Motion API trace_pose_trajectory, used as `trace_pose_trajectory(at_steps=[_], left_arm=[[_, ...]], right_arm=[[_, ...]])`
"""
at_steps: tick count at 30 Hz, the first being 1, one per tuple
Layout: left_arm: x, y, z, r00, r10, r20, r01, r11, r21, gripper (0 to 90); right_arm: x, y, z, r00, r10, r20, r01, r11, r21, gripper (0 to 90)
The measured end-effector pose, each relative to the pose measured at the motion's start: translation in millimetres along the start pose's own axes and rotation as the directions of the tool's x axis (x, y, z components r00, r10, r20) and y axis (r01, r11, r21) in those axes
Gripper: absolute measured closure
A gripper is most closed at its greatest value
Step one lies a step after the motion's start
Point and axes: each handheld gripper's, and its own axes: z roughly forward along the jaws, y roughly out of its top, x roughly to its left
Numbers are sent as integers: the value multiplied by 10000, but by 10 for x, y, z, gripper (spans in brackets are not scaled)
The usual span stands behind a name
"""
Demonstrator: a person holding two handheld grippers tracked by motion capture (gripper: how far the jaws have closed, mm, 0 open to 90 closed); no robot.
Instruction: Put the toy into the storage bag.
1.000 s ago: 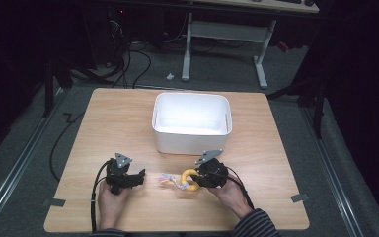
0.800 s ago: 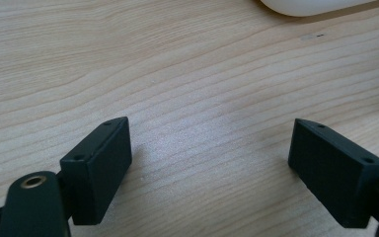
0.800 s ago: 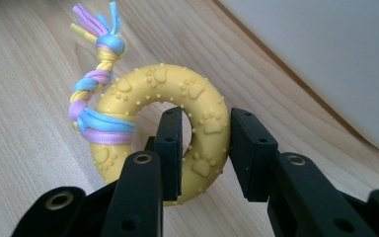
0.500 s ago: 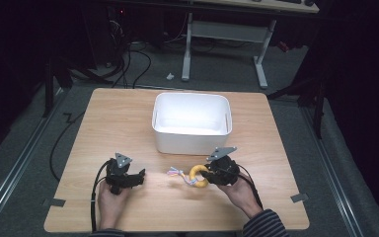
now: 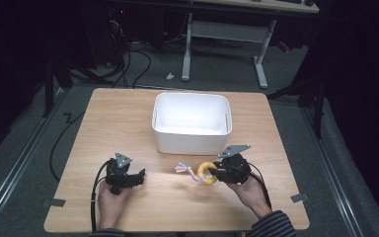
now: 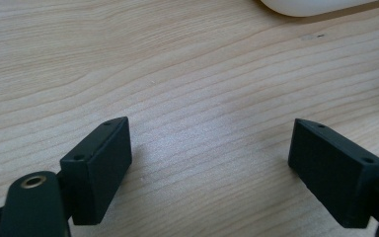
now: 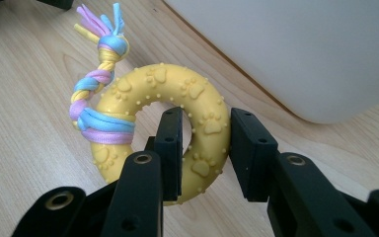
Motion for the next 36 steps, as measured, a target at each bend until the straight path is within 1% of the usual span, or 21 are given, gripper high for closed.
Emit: trace_pose_trajectory(at_steps=[1,3,5,7,9,10,12,13,17,18,20,21,22,25,29,33,36], left_arm=[[0,0,0,10000,0,0,0,10000,0,170],[0,0,0,10000,-2,0,2,10000,-1,170],[0,0,0,10000,-2,-1,2,10000,0,170],[0,0,0,10000,0,0,0,10000,0,170],[0,0,0,10000,-2,1,2,10000,-1,170],[0,0,0,10000,-2,1,2,10000,-1,170],[0,0,0,10000,0,-1,0,10000,0,170],[0,0,0,10000,-1,-1,1,10000,0,170],[0,0,0,10000,1,-2,-1,10000,0,170],[0,0,0,10000,0,-2,0,10000,0,170],[0,0,0,10000,-1,-2,1,10000,-1,170],[0,0,0,10000,0,-3,0,10000,-1,170],[0,0,0,10000,0,-3,0,10000,-1,170],[0,0,0,10000,4,-4,-4,10000,1,170],[0,0,0,10000,4,-3,-4,10000,3,170],[0,0,0,10000,4,-4,-4,10000,3,170],[0,0,0,10000,5,-4,-5,10000,3,170]], right_arm=[[-14,-6,-37,9999,-20,114,20,10000,-21,678],[-20,-13,-58,9999,-8,129,8,10000,-41,678],[-44,-26,-115,9997,-27,257,28,10000,-59,678],[-50,-28,-131,9995,-25,304,27,10000,-42,678],[-80,-40,-203,9991,-26,420,32,9999,-145,678],[-80,-40,-203,9991,-26,420,32,9999,-145,678],[-106,-45,-261,9990,77,443,-65,9996,-271,678],[-115,-48,-288,9987,44,513,-28,9995,-305,678],[-139,-54,-337,9986,47,533,-26,9992,-398,678],[-158,-45,-392,9979,59,649,-31,9990,-443,678],[-162,-43,-411,9977,39,676,-6,9987,-500,678],[-162,-28,-467,9975,70,707,-24,9979,-646,678],[-162,-28,-467,9975,70,707,-24,9979,-646,678],[-173,21,-567,9968,-61,793,124,9969,-781,678],[-192,51,-607,9971,-56,759,120,9963,-850,678],[-228,137,-690,9977,-81,680,148,9951,-982,678],[-233,182,-731,9970,-163,761,247,9936,-1104,678]])
